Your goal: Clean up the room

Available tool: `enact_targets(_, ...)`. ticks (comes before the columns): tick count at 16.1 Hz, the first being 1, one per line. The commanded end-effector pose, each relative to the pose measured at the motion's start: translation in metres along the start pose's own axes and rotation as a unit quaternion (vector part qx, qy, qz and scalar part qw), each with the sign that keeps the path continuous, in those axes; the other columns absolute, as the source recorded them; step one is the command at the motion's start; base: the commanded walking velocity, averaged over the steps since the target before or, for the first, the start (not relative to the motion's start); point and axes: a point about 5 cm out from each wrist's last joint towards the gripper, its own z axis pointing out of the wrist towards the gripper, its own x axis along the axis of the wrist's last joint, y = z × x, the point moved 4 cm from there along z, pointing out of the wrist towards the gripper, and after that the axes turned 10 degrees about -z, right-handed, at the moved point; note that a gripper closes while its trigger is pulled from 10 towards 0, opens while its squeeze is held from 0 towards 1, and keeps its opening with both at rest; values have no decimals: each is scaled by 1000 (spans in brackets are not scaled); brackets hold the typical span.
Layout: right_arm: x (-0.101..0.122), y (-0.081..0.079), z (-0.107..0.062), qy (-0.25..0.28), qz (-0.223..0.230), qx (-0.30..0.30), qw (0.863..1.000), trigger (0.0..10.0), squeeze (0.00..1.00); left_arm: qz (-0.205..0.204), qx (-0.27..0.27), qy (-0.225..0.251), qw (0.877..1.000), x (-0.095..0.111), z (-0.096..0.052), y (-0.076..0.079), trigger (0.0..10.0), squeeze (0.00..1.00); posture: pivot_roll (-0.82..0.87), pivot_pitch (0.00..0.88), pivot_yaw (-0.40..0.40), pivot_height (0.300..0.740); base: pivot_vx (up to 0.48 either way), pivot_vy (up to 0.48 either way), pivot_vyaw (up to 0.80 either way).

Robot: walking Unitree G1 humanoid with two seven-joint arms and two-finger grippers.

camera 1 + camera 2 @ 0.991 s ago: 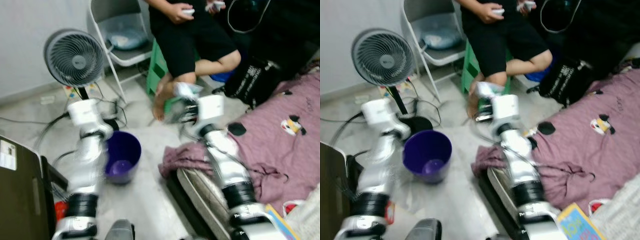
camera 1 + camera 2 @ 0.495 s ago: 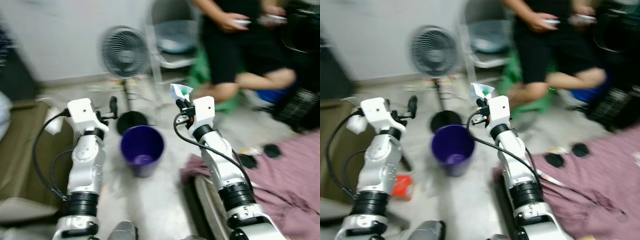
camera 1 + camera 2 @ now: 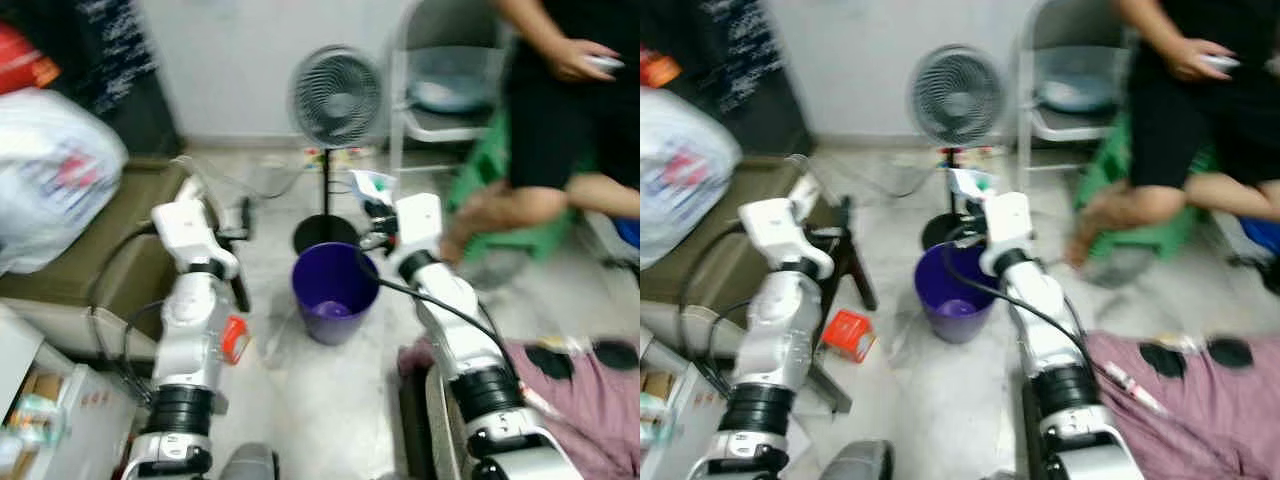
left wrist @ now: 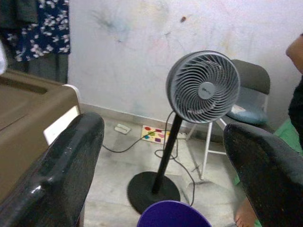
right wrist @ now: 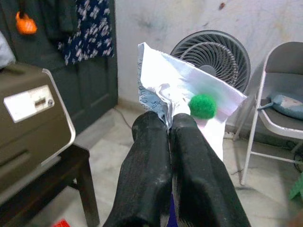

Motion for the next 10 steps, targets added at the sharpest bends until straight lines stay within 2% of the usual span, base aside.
enact_targets(1, 4, -3, 2, 7, 5, 5, 1000, 10000, 0, 4, 3, 5, 1000, 5, 1, -3, 10000, 0, 9, 6, -34, 740, 0, 0, 0)
enact_targets(4, 5, -3, 1, 8, 2, 5, 1000, 10000, 0, -1, 1, 5, 1000, 5, 1, -2, 10000, 0, 5, 13, -33, 740, 0, 0, 0)
enact_targets(6, 5, -2, 1, 9, -1, 5, 1000, 10000, 0, -3, 1, 5, 1000, 5, 2, -2, 10000, 0, 2, 16, -35, 740, 0, 0, 800)
enact_targets(10, 6, -1, 2, 9, 0, 4, 1000, 10000, 0, -8, 1, 8, 1000, 6, 2, -2, 10000, 0, 1, 21, -39, 740, 0, 0, 0)
